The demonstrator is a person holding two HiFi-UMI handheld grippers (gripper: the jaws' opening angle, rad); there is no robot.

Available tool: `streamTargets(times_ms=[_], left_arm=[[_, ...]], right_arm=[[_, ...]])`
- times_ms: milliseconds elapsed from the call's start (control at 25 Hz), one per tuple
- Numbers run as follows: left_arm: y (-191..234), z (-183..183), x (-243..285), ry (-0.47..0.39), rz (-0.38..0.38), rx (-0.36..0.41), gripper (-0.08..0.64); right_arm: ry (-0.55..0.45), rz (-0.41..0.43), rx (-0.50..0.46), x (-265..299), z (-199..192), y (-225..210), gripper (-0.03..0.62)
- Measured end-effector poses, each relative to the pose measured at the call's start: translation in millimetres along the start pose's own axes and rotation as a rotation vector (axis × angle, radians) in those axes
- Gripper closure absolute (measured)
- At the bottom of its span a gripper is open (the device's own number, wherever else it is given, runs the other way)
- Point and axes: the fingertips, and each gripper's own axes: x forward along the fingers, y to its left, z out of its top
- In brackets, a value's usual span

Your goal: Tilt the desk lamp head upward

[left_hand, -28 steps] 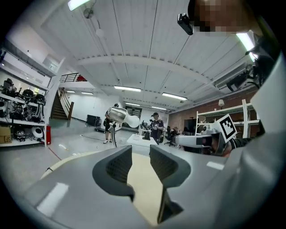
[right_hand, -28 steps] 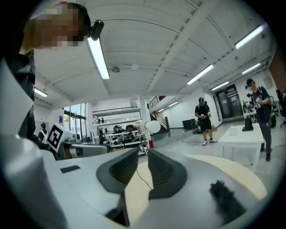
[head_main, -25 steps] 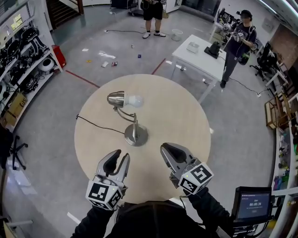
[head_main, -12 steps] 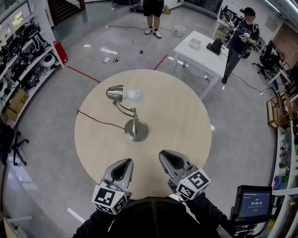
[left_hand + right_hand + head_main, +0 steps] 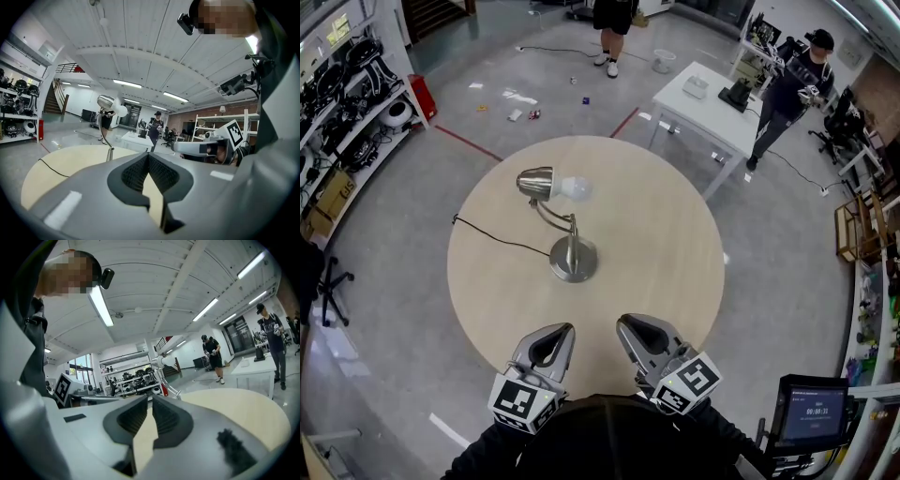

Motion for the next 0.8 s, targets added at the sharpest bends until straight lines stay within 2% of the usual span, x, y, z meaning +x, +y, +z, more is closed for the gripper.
streamTargets(times_ms=[80, 280, 800], left_arm=[[0, 0, 0, 0.005, 0.008, -0.011, 0.554], [-6, -3, 1, -0.005, -0.033, 0.011, 0.554], [1, -4, 7, -0.005, -0.034, 0.023, 0.554]], right_arm=[[0.000, 0.003, 0.002, -1, -1, 1, 0.554], [0.009, -0.017, -0.020, -1, -2, -3, 0.562], [0.027, -0.033, -0.030, 0, -5, -10, 0.566]])
